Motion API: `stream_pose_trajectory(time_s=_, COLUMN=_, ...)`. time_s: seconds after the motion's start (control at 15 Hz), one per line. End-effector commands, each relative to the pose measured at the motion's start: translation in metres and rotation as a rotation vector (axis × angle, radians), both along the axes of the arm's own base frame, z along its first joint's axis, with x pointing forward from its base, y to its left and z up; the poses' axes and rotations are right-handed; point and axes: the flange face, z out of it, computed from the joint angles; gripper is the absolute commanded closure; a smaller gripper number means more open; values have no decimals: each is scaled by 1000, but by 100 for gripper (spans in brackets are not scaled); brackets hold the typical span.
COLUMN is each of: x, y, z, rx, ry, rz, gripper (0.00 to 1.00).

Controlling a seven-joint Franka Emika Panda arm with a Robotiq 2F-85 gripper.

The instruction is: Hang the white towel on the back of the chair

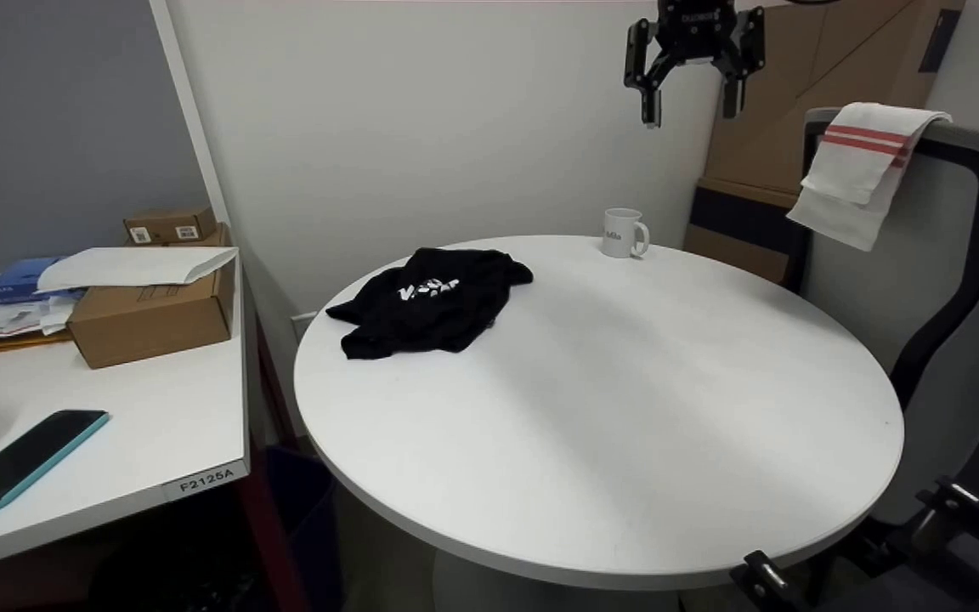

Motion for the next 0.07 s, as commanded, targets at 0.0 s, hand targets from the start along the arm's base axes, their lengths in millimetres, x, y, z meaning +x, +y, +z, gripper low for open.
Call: stream_pose_trajectory(time_s=0.0, x=1, y=-1, z=-1, rx=0, ry=3, rz=-1, gripper=0)
